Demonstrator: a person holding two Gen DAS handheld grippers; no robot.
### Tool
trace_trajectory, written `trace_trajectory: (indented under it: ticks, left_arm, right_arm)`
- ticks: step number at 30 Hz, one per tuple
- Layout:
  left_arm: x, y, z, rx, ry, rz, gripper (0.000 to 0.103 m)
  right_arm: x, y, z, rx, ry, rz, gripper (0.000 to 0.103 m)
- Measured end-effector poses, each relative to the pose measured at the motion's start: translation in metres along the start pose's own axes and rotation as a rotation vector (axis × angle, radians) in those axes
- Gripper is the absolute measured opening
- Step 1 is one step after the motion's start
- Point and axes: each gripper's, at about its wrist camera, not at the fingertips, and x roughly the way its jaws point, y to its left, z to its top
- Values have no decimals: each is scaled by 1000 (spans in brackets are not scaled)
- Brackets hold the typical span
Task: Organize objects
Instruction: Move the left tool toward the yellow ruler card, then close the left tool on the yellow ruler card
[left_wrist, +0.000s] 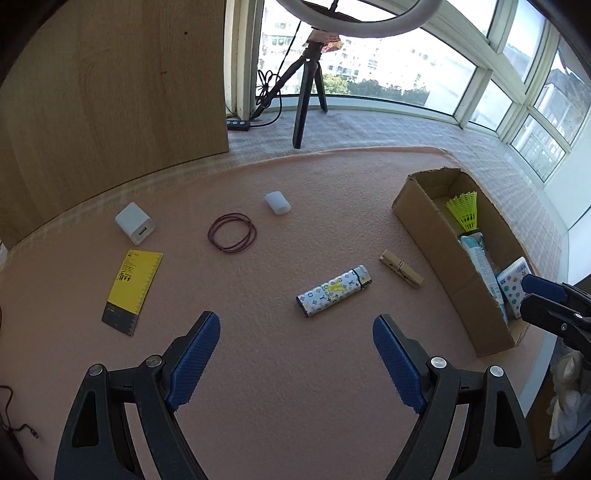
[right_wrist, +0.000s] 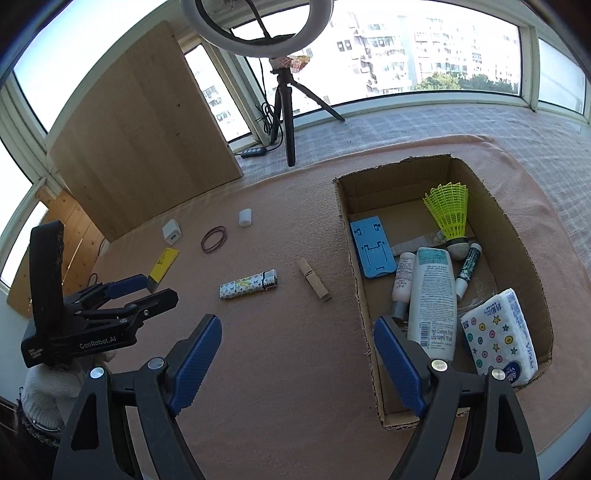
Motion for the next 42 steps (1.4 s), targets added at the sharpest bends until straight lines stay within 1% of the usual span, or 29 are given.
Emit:
trace_trajectory:
  ticks: [2, 4, 7, 11, 14, 18, 21, 27, 34, 37, 41, 42]
  left_arm:
    - [4, 28, -5, -27, 22, -1, 87]
    - [10, 55, -10, -65, 42, 26, 87]
    - [16, 90, -13, -89, 59, 61, 87]
    - [22, 124, -11, -118, 69, 86, 87]
    - [30, 140, -5, -112, 79, 115, 87]
    - [42, 150, 6, -95, 103, 128, 87]
    - [52, 158, 14, -108, 121, 113, 87]
    - [73, 159, 26, -80, 159, 120, 87]
    - [91, 158, 26, -66, 197, 108, 87]
    - [97, 155, 24, -46, 213, 125, 87]
    - [97, 153, 24, -36, 207, 130, 86]
    - [97, 153, 24, -37, 205, 131, 84]
  right_arm:
    - [4, 10, -3, -14, 11, 4, 82]
    - [8, 19, -6, -27, 25, 6, 81]
    - [10, 31, -11, -50, 28, -16, 81]
    - [9, 43, -17, -74, 18, -55, 81]
    - [8, 47, -21, -74, 18, -70, 81]
    - [6, 48, -28, -62, 18, -95, 81]
    - [4, 45, -34, -50, 22, -111, 81]
    - [2, 38, -46, -26, 45, -136, 81]
    - [-3, 28, -51, 24, 50, -136, 81]
    - [-4, 24, -52, 43, 51, -137, 81]
    - [-3, 24, -53, 50, 54, -133, 81]
    - [-3, 24, -53, 49, 55, -133, 81]
